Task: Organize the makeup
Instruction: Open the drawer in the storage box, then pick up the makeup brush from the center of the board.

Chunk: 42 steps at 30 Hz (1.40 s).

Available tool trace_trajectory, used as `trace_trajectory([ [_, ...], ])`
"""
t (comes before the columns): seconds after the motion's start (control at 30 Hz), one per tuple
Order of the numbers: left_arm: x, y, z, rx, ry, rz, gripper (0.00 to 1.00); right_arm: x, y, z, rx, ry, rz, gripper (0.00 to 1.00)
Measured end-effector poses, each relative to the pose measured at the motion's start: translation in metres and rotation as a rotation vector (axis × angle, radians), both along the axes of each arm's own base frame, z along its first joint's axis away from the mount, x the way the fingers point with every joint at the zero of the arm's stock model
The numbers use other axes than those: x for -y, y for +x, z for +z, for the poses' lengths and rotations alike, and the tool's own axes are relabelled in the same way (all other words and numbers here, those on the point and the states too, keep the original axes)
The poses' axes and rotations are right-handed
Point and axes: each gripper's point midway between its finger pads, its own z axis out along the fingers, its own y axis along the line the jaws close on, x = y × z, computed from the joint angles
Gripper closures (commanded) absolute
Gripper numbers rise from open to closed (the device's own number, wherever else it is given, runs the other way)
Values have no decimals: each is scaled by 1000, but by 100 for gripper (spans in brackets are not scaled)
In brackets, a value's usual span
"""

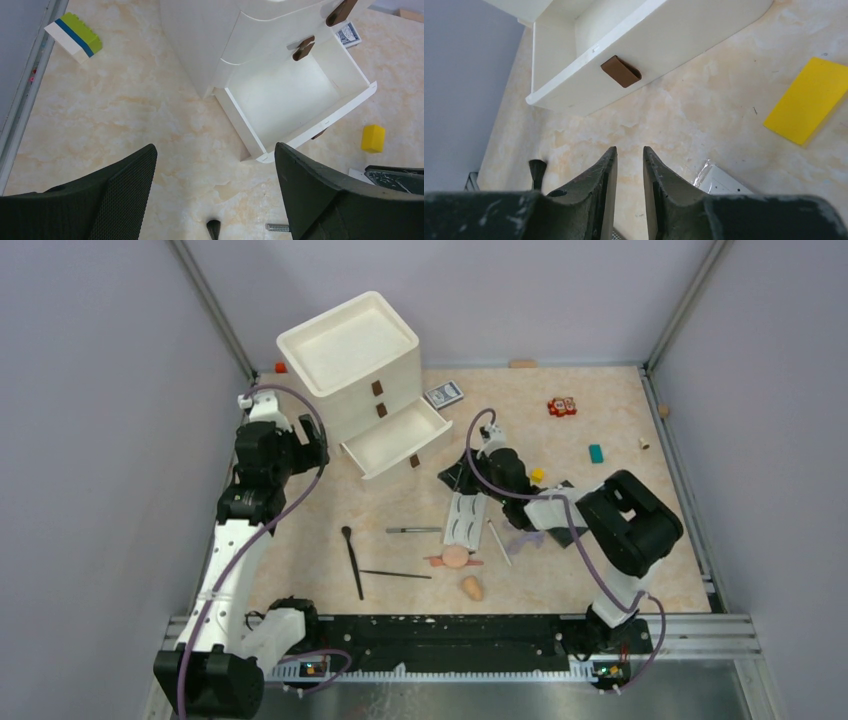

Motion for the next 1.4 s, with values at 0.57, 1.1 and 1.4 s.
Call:
trace_trajectory([
  [0.57, 1, -30, -2, -23, 8, -16, 2, -51, -51, 15, 253, -415, 553, 49],
  [1.1, -27, -47, 0, -5, 70, 124, 1, -85, -96, -60, 296, -727, 888, 53],
  [1.4, -28, -46, -2, -11, 72, 127, 1, -88, -82, -64, 341, -825, 862, 74],
])
